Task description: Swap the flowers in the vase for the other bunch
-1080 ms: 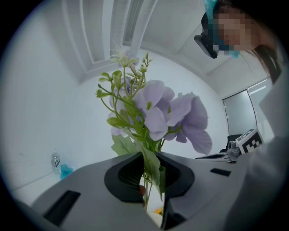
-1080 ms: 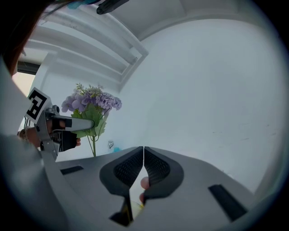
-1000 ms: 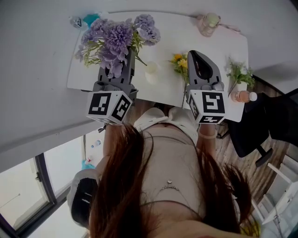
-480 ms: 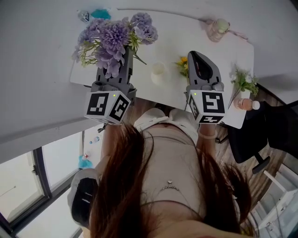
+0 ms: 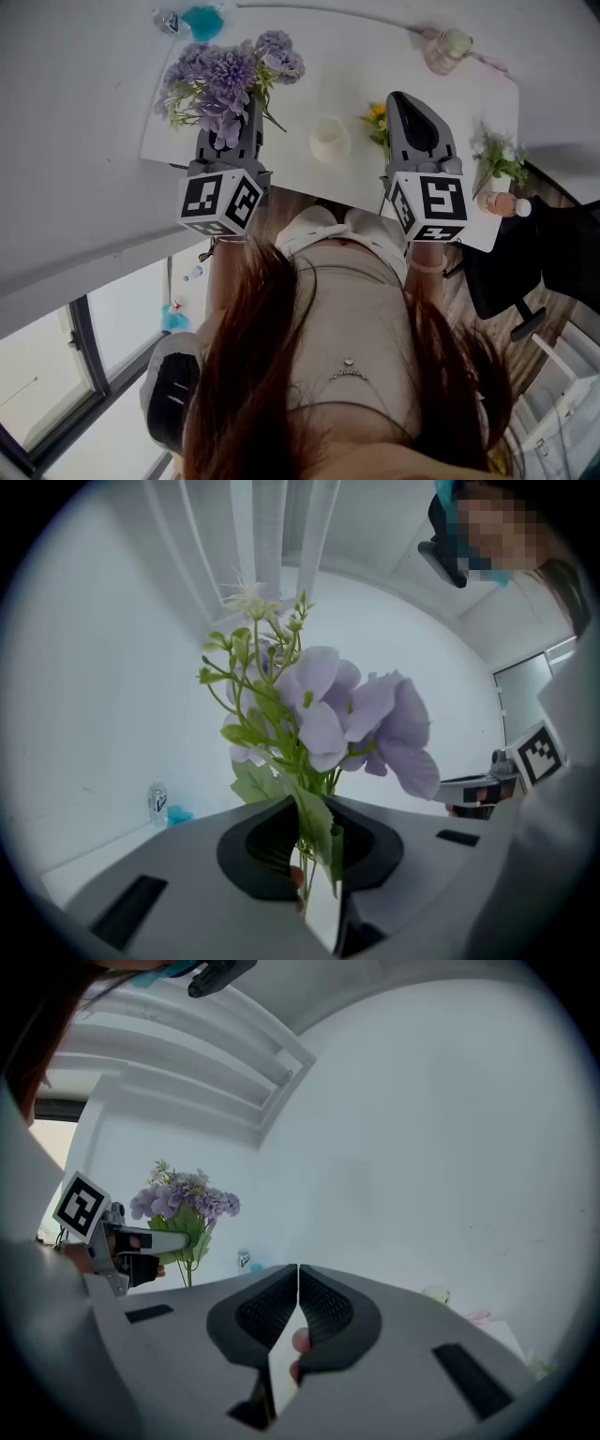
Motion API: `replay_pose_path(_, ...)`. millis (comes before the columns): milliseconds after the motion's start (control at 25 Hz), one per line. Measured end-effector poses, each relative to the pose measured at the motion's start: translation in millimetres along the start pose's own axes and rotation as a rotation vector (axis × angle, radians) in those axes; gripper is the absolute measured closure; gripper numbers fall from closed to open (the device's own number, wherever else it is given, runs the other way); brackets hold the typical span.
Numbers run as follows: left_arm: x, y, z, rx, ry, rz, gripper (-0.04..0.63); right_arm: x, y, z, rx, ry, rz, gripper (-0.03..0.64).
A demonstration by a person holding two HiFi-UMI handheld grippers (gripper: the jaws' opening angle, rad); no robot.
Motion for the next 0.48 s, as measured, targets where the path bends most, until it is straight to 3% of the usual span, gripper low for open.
replay_pose_path(480, 30.2, -50.1, 9.0, 0.188, -0.005, 0.026, 0.546, 3.2, -7.4, 4.3, 0.037, -0.037, -0.009, 0.589)
Point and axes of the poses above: the fingertips, and each gripper's own axes: z forward along the fingers, x to its left, y out of its top, the point moved 7 cm from there along -z, backward along the fingers, and after that the axes turned 10 degrees about -x, right-handed, at the moved point
